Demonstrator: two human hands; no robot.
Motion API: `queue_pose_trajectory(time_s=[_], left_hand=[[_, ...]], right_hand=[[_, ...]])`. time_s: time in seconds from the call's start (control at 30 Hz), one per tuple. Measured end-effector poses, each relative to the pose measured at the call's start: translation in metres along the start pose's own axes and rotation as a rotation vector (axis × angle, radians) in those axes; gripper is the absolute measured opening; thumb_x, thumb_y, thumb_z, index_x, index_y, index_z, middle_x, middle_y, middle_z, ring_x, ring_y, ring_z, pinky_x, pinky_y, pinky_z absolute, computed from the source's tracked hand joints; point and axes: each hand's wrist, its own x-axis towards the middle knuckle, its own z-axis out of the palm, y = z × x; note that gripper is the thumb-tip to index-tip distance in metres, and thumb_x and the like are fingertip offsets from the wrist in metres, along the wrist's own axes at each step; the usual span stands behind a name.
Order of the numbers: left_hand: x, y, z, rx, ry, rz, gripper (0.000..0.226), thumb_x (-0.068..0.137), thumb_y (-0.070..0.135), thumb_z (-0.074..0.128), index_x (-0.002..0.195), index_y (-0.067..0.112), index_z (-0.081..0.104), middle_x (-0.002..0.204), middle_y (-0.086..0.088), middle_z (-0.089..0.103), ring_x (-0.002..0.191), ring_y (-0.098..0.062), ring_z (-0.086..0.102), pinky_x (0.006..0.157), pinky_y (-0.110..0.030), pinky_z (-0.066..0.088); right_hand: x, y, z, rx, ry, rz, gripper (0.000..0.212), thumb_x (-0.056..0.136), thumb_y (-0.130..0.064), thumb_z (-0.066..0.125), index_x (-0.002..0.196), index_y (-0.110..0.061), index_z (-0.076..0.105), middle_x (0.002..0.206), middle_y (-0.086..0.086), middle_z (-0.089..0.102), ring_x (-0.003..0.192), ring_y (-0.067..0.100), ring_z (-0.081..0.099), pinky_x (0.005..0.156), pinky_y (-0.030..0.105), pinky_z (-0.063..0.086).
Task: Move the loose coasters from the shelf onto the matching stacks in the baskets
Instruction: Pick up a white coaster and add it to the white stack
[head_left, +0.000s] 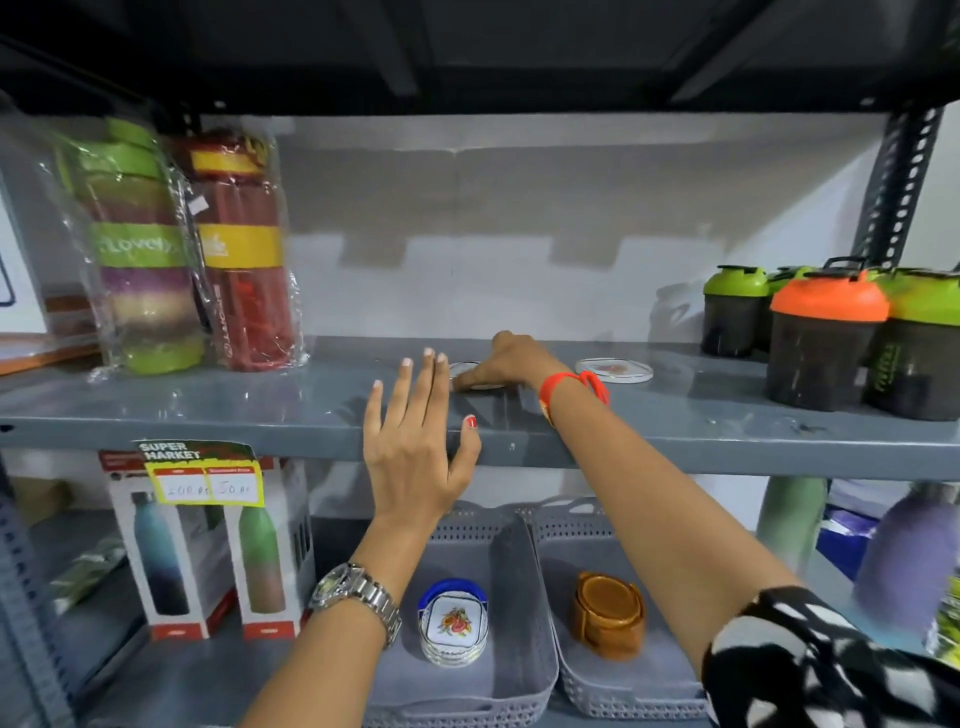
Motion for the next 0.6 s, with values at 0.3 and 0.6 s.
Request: queue_pose_trajectory(time_s=[0.3,0.6], left_hand=[[0.0,0.001,0.0,-0.01,-0.002,-0.007,0.057,0.092,0.037,0.039,0.137,0.004,0.051,0.142,-0.01,0.049,0.131,-0.027,0.046,0.111,-0.045,0.026],[0.001,0.002,-0.001,-0.071,0.019,-0.005,0.055,0.091,0.034,0.041,0.136,0.004,0.052,0.142,-0.008,0.05,0.132,-0.027,0.045,0.11,-0.046,0.028]], right_hand=[[-0.035,0.014,-0.013,-0.131,0.419,-0.018,0.075,0.056,-0.064,0.071,0.107,-0.011,0.057,0.124,0.008,0.049,0.122,0.029,0.038,0.106,0.062,0.026],[-0.132,0.026,-0.01,0.089,1.127,-0.293,0.098,0.053,-0.073,0.061,0.13,-0.013,0.05,0.121,0.009,0.05,0.116,0.025,0.045,0.11,0.059,0.026]])
